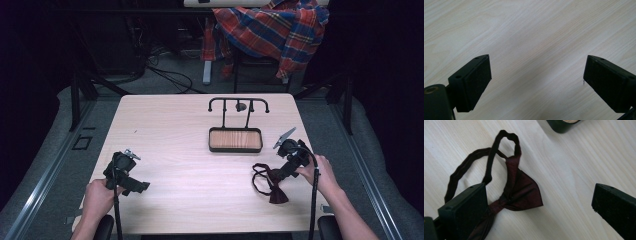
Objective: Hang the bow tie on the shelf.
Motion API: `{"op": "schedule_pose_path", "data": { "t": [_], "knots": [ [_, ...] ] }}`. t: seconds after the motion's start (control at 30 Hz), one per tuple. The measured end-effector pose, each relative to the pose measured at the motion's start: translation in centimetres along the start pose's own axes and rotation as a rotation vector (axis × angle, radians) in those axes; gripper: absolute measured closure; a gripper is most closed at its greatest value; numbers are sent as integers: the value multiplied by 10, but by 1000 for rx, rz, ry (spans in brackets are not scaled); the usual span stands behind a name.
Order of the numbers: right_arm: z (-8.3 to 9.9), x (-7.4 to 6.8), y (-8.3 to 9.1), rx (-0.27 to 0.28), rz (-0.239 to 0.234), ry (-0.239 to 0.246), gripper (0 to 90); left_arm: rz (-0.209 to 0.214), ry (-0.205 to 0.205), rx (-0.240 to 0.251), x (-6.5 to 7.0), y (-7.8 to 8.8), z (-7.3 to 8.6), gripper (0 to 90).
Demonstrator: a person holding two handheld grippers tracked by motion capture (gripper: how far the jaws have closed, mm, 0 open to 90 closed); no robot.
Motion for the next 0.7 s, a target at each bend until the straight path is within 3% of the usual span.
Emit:
{"op": "schedule_pose_path", "data": {
  "t": [0.2,0.37,0.43,0.5,0.6,0.7],
  "knots": [
    [-4,-11,-12,-33,2,28,22,0,0,2,0,0,0,81],
    [-5,-14,-22,-31,-12,-14,172,0,-1,2,0,0,0,82],
    [-6,-16,-25,-3,-10,-22,286,0,0,4,0,0,-1,83],
    [-5,-14,-24,-31,8,-2,355,1,-2,5,0,0,-1,83],
    [-5,-20,-28,-28,-19,-6,422,1,-2,6,0,-1,-1,84],
    [-2,-23,-31,-60,-28,27,452,1,-3,6,0,0,-1,84]
  ]
}}
Point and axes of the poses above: each handheld gripper's, and its own axes: y roughly backward along the jaws, z roughly out of its underside, x roughly to its right, the point moved 10 cm from there along -y, roughly forward along the jaws, and after that the axes turned 11 degrees about -y, right-handed, at the moved point
